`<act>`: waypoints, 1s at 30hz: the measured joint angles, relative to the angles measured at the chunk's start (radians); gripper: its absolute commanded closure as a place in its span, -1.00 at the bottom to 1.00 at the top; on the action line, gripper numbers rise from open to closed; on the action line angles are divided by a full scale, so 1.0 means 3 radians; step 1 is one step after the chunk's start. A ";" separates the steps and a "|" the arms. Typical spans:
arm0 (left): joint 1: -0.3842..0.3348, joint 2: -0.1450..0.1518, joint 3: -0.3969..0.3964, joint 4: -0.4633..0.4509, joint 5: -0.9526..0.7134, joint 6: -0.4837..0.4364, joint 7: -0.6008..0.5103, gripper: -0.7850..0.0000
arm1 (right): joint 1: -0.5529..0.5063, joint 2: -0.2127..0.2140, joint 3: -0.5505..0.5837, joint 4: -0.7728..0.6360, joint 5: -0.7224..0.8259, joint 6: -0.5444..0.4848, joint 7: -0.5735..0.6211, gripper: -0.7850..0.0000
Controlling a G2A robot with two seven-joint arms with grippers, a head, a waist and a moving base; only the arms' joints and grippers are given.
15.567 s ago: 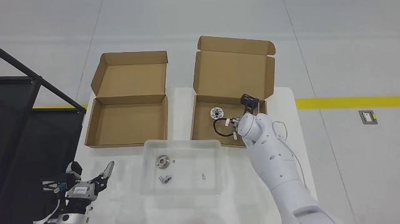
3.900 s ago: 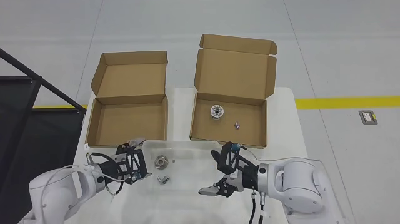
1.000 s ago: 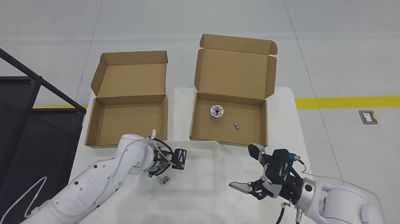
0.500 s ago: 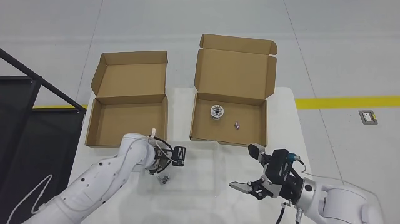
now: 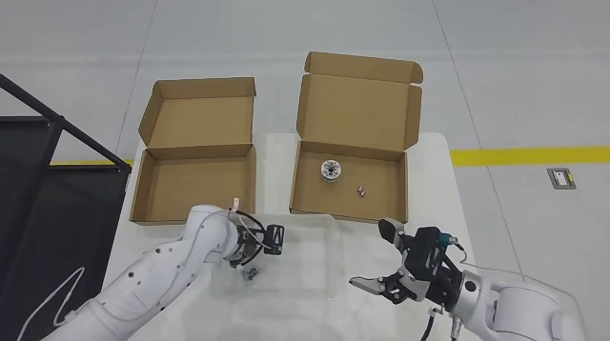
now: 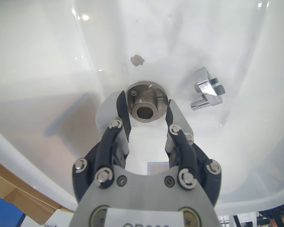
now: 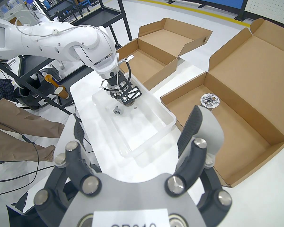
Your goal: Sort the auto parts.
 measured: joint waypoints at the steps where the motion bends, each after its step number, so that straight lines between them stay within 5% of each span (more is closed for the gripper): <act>1: 0.0004 -0.0003 -0.0005 0.0001 0.0007 -0.0002 -0.0001 0.04 | 0.0000 0.0000 0.0000 0.0000 0.0000 0.0000 0.0000 -1.00; 7: 0.0037 -0.0012 -0.0033 0.0011 0.0035 -0.0004 -0.0009 0.29 | 0.0000 0.0000 0.0000 0.0000 0.0000 0.0000 0.0000 -1.00; 14: 0.0084 -0.0014 -0.0082 0.0000 0.0075 0.0012 0.0007 1.00 | 0.0000 0.0000 0.0000 0.0000 0.0000 0.0000 0.0000 -1.00; 23: 0.0191 0.0070 -0.0319 -0.0253 0.0054 -0.0048 0.0022 1.00 | 0.0000 0.0000 0.0000 0.0000 0.0000 0.0000 0.0000 -1.00; 30: 0.0476 0.0291 -0.0878 -0.0878 -0.0026 -0.0086 -0.0011 1.00 | 0.0000 0.0000 0.0000 0.0000 0.0000 0.0000 0.0000 -1.00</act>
